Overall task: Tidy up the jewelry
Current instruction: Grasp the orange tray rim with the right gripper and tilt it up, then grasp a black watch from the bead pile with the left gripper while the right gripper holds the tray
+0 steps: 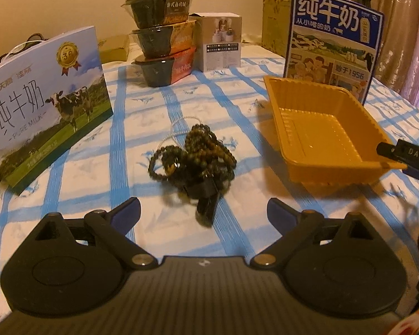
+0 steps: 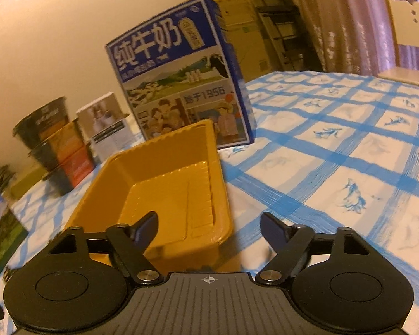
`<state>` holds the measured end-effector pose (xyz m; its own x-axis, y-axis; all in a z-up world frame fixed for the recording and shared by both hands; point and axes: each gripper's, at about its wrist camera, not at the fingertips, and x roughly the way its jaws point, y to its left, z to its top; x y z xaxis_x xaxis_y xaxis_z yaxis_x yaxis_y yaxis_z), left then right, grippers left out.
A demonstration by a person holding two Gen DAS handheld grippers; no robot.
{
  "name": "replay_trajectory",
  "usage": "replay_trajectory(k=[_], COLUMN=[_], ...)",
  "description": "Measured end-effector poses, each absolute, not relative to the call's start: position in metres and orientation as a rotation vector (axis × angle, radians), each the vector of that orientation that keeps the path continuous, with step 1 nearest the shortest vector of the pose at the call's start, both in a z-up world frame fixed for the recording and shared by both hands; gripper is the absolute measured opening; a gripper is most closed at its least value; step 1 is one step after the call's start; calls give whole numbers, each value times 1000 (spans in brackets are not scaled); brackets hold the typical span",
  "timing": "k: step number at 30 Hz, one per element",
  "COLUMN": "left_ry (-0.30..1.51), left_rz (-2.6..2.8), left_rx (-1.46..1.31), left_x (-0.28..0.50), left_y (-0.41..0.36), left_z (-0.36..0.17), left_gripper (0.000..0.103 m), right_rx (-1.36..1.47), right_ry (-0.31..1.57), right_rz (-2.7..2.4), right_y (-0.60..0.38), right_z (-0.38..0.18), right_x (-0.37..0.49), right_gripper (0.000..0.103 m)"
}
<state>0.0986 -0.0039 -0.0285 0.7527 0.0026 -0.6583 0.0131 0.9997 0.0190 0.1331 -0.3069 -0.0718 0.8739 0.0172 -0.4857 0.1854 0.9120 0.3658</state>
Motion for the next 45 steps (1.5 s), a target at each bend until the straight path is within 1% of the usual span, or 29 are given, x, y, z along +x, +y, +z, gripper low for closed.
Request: replay_trajectory(k=[2,5,9,12,15,16,17,18,19,20,25,28,30,32,34,35,36,37,38,40,42,44,45], left_ry=[714,713,725,739,743,744,744,745,747,750,752,744,741,741,740,743,747,753,762,774,776,771,770], left_rz=[-3,4,13,13,8,7,6,4,3,2,1,-10,-18,-27,-34,-38,-41,-46,-53,-49,-44,-34,-36], left_rx=[18,10,4,2,2,3,4,5,4,3,0,18,36,48,53,53,49,43,32,7,-6,-5,-5], left_x=[103,108,112,113,112,112,110,110,109,109,108,109,112,116,122,125,129,132,137,143,147,150,150], left_y=[-3,1,3,4,4,4,3,3,2,3,2,0,-3,-5,-6,-6,-6,-5,-4,-3,-1,0,0], left_z=[-30,-34,-40,-46,-48,-49,-50,-51,-52,-53,-58,-62,-66,-71,-75,-78,-80,-82,-84,-88,-91,-93,-92], left_gripper=[95,95,93,92,92,91,91,90,90,89,85,78,76,67,62,57,54,47,43,41,36,26,24], right_rx=[445,460,460,452,449,447,438,425,411,401,366,338,328,325,327,328,328,329,330,332,332,332,331], right_ry=[501,499,486,481,478,472,461,451,448,446,432,427,432,442,450,453,456,461,465,470,473,475,476], right_rz=[-110,-128,-145,-158,-152,-145,-142,-146,-144,-136,-103,-75,-65,-57,-50,-48,-46,-44,-42,-38,-35,-33,-31], right_y=[-308,-308,-304,-301,-299,-299,-299,-298,-298,-300,-303,-307,-309,-312,-314,-315,-315,-316,-316,-317,-318,-318,-318], right_z=[-78,-84,-89,-93,-98,-97,-96,-94,-93,-91,-82,-73,-69,-67,-67,-67,-67,-67,-67,-67,-67,-67,-66], right_x=[141,150,158,160,162,162,161,160,159,159,152,149,146,144,142,141,140,140,139,138,137,136,136], right_gripper=[67,60,55,49,35,25,18,16,8,5,5,5,5,5,5,5,5,5,5,5,5,5,5])
